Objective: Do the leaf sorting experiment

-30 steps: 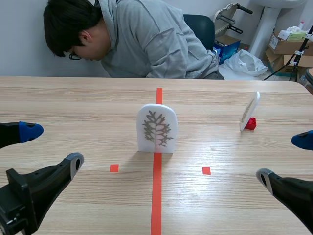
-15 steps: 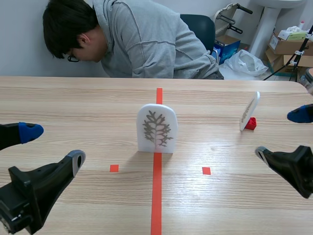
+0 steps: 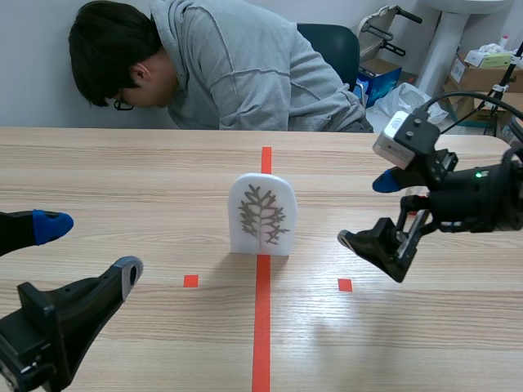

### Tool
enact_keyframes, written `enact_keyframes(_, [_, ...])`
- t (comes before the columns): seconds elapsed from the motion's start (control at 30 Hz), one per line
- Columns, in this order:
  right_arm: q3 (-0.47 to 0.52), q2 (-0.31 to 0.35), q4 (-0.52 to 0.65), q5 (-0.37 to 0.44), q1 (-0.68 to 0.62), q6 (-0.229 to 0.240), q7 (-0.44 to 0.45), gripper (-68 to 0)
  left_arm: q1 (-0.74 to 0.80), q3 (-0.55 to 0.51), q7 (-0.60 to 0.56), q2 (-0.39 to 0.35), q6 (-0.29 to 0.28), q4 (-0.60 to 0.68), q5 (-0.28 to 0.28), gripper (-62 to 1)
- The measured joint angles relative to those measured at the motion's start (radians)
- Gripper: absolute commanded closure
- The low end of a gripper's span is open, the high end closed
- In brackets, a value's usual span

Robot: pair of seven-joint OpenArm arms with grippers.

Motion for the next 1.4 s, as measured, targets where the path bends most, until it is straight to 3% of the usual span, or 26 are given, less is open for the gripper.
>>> enact_keyframes(0.27, [-0.182, -0.142, -0.232, -0.015, 0.221, -0.003, 0.042, -60.8, 0.0, -0.006, 0.0, 0.045, 0.0, 0.0, 0.0, -60.2])
enact_keyframes(0.5, [-0.251, -0.309, -0.35, -0.116, 0.257, -0.027, 0.09, -60.8, 0.0, -0.044, 0.0, 0.05, 0.0, 0.0, 0.0, -60.2])
enact_keyframes(0.6, [-0.269, -0.349, -0.374, -0.123, 0.256, -0.035, 0.094, -60.8, 0.0, -0.055, 0.0, 0.05, 0.0, 0.0, 0.0, -60.2])
enact_keyframes(0.87, [-0.279, -0.335, -0.373, -0.123, 0.256, -0.049, 0.099, -58.8, 0.0, -0.062, 0.0, 0.05, 0.0, 0.0, 0.0, -60.2])
enact_keyframes(1.1, [-0.279, -0.332, -0.373, -0.123, 0.256, -0.048, 0.099, -40.4, 0.0, -0.062, 0.0, 0.05, 0.0, 0.0, 0.0, -60.2])
enact_keyframes(1.4, [-0.279, -0.332, -0.373, -0.141, 0.256, -0.048, 0.099, -25.0, 0.0, -0.062, 0.0, 0.05, 0.0, 0.0, 0.0, -60.2])
